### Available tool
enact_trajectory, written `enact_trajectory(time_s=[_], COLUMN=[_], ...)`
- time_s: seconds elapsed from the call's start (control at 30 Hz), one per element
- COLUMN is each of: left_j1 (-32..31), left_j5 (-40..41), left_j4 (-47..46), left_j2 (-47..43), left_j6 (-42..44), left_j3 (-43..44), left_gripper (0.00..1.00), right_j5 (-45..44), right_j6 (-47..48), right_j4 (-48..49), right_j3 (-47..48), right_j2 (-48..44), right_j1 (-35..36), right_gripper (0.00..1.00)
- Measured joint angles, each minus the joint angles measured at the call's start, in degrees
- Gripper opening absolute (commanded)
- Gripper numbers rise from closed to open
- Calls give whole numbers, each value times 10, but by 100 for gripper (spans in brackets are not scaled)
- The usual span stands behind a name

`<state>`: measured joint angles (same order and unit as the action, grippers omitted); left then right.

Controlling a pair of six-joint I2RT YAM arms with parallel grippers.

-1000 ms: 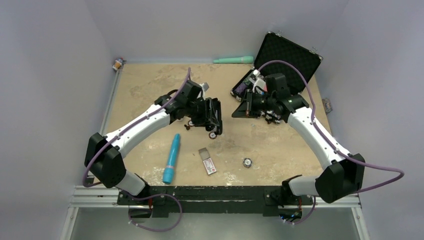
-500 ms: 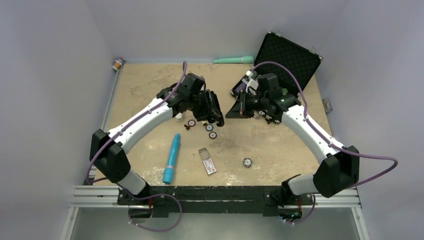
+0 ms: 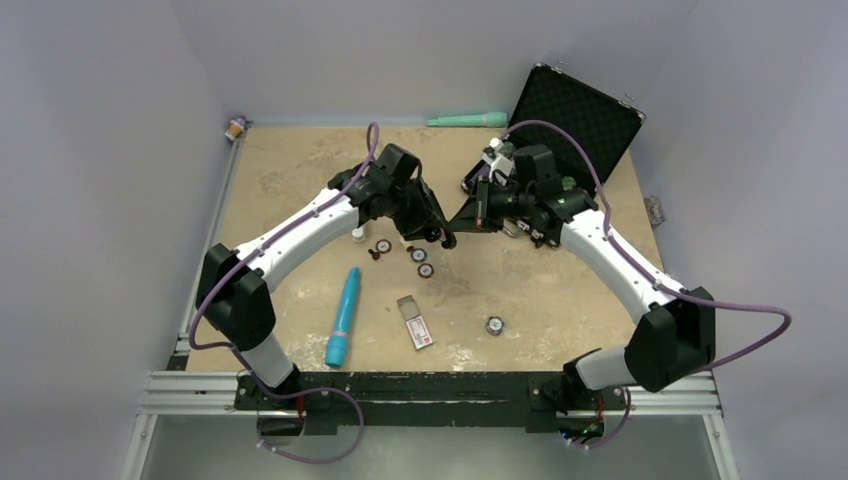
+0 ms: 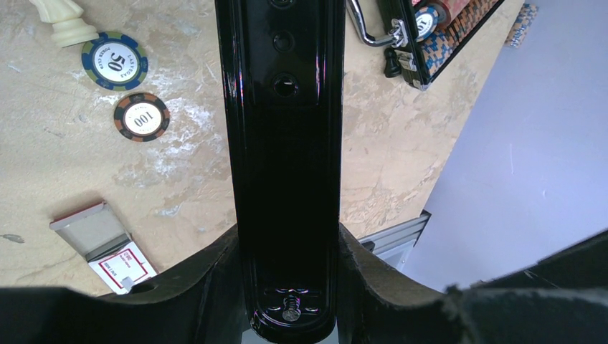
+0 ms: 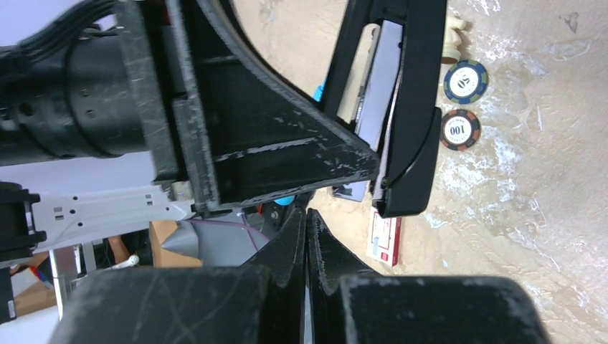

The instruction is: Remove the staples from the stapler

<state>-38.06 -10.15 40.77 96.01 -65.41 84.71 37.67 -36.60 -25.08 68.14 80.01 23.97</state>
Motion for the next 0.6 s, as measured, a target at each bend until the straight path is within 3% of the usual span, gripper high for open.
enact_trajectory(time_s=[0.6], left_j1=[0], left_j5=[2], left_j4=[-8], left_j2=[1], left_j6=[0], left_j3=[23], left_gripper=[0], right_j5=[8], right_j6=[2], right_j4=[17], right_j3=[-29], right_j2=[25], right_j1=[0], right_gripper=[0])
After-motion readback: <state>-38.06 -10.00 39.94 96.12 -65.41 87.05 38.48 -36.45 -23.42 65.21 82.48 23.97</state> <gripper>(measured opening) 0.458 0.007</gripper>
